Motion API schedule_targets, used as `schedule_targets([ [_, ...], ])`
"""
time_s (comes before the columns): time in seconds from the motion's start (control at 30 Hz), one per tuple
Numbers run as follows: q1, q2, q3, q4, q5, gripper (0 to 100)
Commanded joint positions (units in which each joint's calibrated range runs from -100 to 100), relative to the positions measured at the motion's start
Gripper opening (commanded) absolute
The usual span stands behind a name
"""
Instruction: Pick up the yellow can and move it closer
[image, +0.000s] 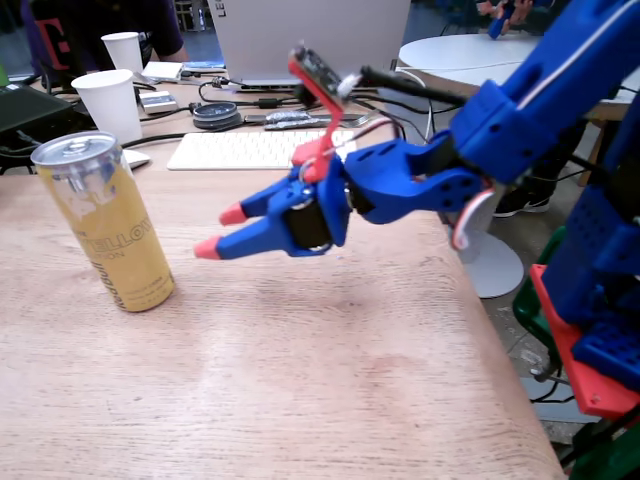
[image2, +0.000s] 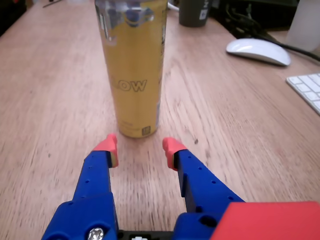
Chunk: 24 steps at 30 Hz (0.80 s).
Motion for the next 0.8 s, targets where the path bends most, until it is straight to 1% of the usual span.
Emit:
schedule_targets([
  [0.0, -0.20, 3.05, -8.63, -0.96, 0.20, 21],
  [0.03, -0.54, 3.90, -9.95, -1.29, 0.20, 21],
  [0.07, -0.71, 4.68, -10.71, -3.91, 0.20, 22],
  [0.1, -0.71, 6.82, -10.80, -7.61, 0.20, 25],
  [0.13, 0.64, 12.05, -9.95, -13.60, 0.20, 32],
  [0.17, 0.81, 13.42, -10.42, -15.41, 0.20, 35],
  [0.43, 1.15, 13.77, -10.99, -16.15, 0.20, 61],
  [0.53, 1.49, 13.77, -10.99, -16.15, 0.24, 62],
  [0.63, 1.99, 14.88, -16.56, -15.24, 0.29, 62],
  [0.7, 6.39, 20.03, -22.03, -15.24, 0.29, 62],
  [0.77, 7.58, 21.91, -25.72, -15.24, 0.29, 62],
])
